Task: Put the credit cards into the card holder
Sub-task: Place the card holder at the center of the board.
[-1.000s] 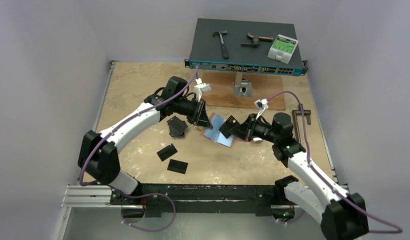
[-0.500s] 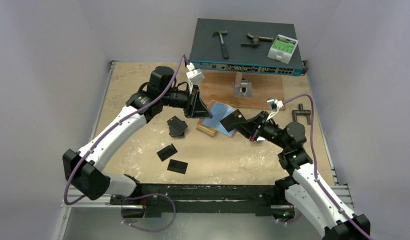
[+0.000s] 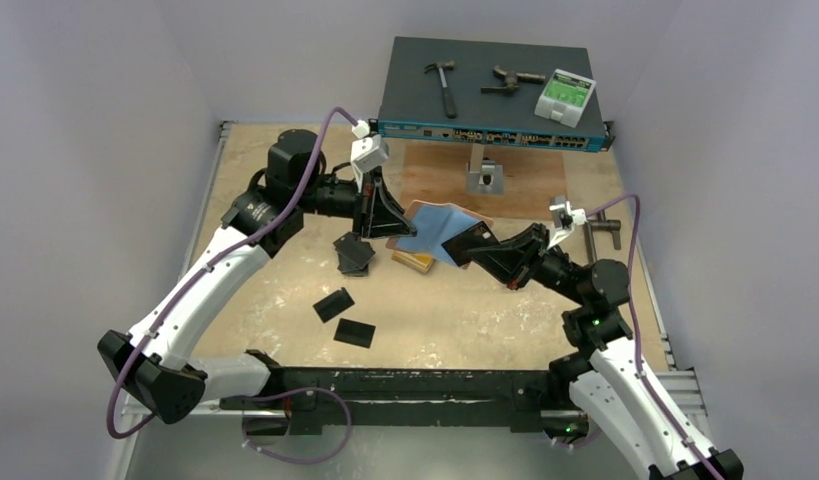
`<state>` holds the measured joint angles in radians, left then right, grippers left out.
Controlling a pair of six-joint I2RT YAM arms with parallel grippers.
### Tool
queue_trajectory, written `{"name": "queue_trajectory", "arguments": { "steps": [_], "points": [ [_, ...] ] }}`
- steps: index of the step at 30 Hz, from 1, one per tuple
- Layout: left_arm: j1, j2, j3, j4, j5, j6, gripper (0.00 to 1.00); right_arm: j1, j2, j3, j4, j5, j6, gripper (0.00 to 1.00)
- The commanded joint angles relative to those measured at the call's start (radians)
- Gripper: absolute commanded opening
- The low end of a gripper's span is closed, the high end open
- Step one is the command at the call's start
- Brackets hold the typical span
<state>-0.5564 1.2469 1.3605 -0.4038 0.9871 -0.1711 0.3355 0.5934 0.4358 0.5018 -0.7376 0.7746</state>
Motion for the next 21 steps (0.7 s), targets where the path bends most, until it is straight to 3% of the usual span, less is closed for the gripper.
{"name": "queue_trajectory", "arguments": {
  "steps": [1,11,21],
  "points": [
    [0.004,-0.032,-0.011,0.078,0.1,0.006,0.0,0.007,0.017,0.07,0.104,-0.034,0.034,0.0],
    [-0.006,-0.041,-0.009,0.117,0.131,-0.017,0.0,0.144,0.043,0.118,0.079,0.051,-0.031,0.0],
    [-0.005,-0.071,-0.019,0.128,0.148,-0.031,0.0,0.147,0.034,0.134,-0.041,0.15,-0.093,0.0]
  ]
}}
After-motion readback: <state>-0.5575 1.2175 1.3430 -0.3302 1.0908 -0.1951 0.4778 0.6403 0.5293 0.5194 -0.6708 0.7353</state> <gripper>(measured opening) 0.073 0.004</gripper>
